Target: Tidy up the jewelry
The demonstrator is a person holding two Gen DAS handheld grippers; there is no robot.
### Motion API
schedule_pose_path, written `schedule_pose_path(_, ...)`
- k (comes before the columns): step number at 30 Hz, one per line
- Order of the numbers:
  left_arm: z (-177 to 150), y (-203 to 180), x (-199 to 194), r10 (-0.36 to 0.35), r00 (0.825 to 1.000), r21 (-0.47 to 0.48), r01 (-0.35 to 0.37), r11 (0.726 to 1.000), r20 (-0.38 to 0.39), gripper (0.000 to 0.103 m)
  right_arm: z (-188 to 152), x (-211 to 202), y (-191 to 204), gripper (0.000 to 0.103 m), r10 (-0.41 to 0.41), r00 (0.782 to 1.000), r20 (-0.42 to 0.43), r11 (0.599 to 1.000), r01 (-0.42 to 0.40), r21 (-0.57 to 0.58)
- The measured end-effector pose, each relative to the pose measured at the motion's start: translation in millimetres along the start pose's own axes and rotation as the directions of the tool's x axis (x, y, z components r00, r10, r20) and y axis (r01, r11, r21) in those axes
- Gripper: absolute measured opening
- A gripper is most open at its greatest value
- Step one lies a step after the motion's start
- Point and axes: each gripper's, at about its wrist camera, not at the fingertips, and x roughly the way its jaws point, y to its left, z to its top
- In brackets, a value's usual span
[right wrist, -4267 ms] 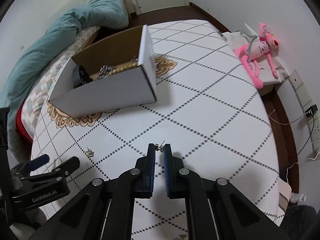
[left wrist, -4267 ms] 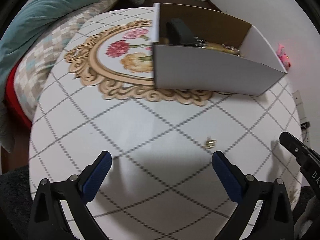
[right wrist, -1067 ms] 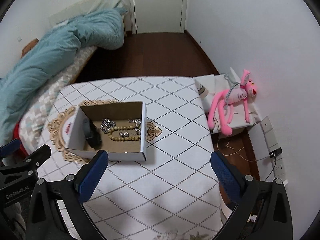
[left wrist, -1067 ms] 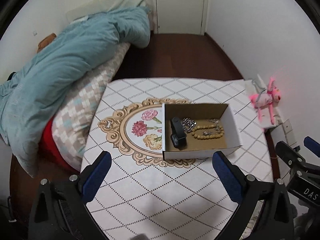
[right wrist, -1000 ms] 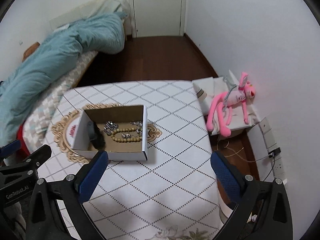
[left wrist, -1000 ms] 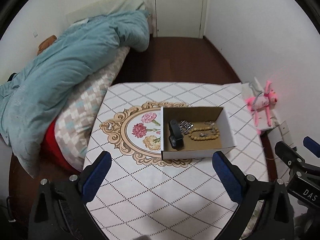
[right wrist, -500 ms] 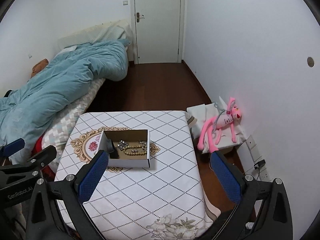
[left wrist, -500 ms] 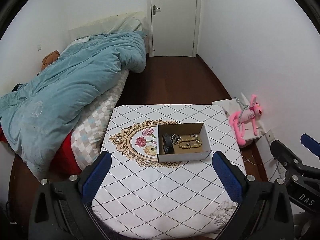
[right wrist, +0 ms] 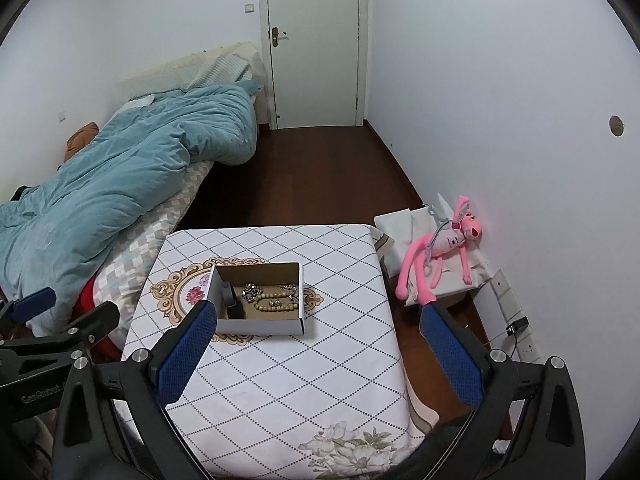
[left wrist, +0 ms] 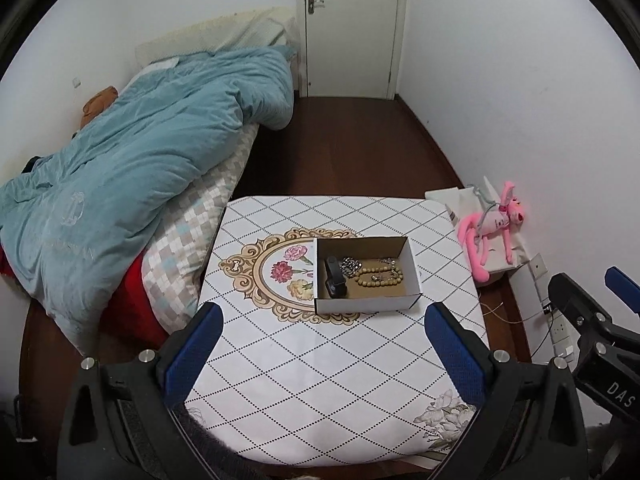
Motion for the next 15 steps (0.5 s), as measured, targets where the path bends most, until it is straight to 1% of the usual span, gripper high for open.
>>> schedule_pose_path(2,3,-1,5,0.008,1.000,0.003,-0.008,1.000,-0.007,0.103,5,11,0,0.103,0.013,1.000,-0.028,1.000,-0.012,0.009)
schedule_pose_path(9,17,-1,32,0.010,0.997,-0.002,-0.010,1.000,-0.074,0.103,19,47,2,0.103,0.010,0.996,-0.091,1.000,-0.010,0.003)
schedule_pose_path(15,32,0,51,0.021,0.992,-0.001,-0.021,1.000,-0.122,0.103,32,73,5,0.103,-0.001,0.990,-0.140,1.000,-0.003,-0.027)
